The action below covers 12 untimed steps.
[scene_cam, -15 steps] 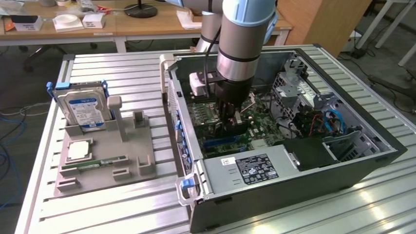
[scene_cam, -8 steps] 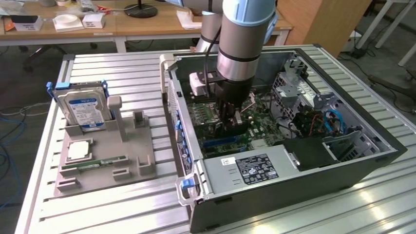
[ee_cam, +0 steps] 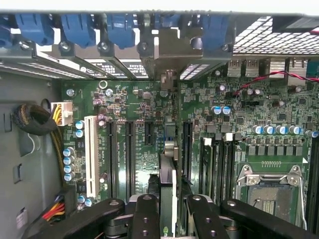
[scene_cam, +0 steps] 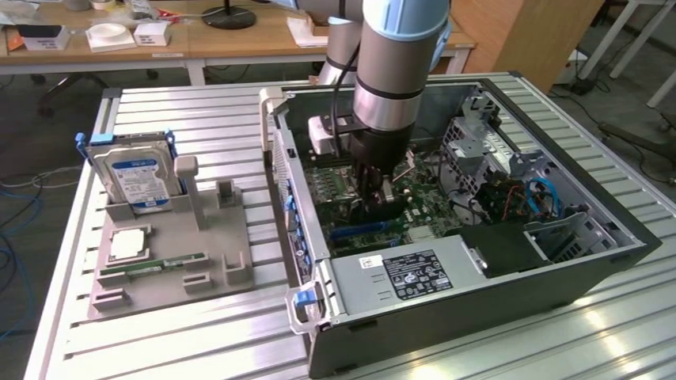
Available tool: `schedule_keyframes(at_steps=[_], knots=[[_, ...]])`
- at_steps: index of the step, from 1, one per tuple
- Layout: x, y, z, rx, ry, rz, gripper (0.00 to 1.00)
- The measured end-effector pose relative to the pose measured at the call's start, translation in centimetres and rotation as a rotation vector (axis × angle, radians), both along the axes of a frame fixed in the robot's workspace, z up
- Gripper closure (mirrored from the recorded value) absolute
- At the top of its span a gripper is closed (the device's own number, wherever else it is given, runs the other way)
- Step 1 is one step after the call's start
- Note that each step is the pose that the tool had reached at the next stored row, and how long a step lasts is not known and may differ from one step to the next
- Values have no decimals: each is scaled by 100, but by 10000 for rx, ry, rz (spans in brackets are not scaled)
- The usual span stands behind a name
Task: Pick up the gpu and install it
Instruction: 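Insert the gpu into the slot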
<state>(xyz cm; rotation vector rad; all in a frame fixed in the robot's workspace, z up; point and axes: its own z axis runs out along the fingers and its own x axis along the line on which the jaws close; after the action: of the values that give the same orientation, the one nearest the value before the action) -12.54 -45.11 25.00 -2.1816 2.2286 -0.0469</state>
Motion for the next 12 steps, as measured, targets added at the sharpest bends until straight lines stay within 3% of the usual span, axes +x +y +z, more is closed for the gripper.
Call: schedule_keyframes(at_steps=[12], knots=[[5, -13, 67, -36, 0, -44, 74]])
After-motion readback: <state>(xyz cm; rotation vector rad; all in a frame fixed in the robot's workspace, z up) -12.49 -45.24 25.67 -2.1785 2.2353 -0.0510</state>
